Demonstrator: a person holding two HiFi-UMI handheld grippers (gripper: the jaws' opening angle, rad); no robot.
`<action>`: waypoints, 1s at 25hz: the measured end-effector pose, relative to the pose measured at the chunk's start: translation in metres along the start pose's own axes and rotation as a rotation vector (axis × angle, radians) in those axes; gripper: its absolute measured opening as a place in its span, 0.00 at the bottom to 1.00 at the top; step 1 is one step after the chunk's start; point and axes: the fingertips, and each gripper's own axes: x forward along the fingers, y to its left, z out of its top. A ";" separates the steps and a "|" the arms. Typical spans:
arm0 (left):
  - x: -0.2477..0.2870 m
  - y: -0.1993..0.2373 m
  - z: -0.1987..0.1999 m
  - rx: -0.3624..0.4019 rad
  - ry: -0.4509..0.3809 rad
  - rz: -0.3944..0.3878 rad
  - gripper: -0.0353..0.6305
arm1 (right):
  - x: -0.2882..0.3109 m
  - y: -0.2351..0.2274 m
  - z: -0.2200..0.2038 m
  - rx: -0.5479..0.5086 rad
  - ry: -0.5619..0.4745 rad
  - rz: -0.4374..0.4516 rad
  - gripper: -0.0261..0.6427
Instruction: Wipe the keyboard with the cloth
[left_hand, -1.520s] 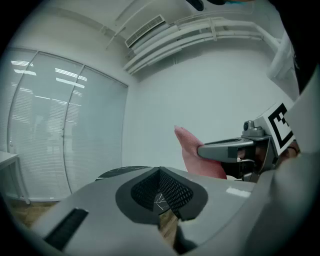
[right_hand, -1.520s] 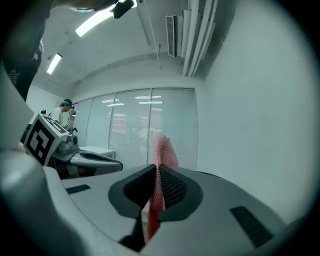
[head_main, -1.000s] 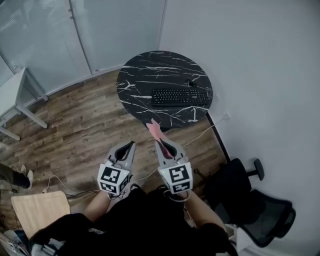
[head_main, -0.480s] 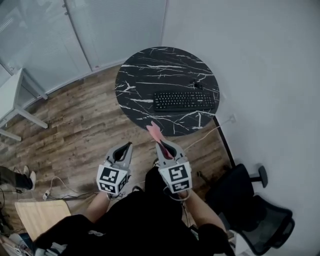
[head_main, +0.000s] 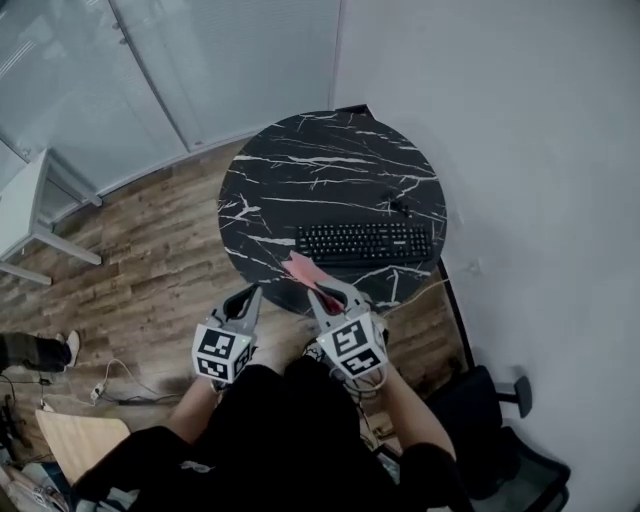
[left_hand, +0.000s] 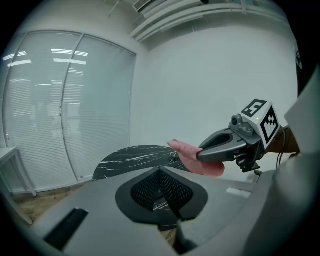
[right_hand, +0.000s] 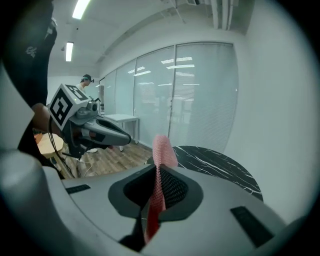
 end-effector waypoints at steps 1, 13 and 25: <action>0.011 0.003 0.001 -0.003 0.007 0.005 0.05 | 0.007 -0.012 -0.005 -0.023 0.025 0.015 0.06; 0.118 0.044 -0.031 -0.076 0.129 0.006 0.05 | 0.108 -0.086 -0.057 -0.377 0.263 0.133 0.06; 0.213 0.138 -0.056 -0.136 0.235 -0.042 0.05 | 0.207 -0.127 -0.084 -0.386 0.455 0.261 0.06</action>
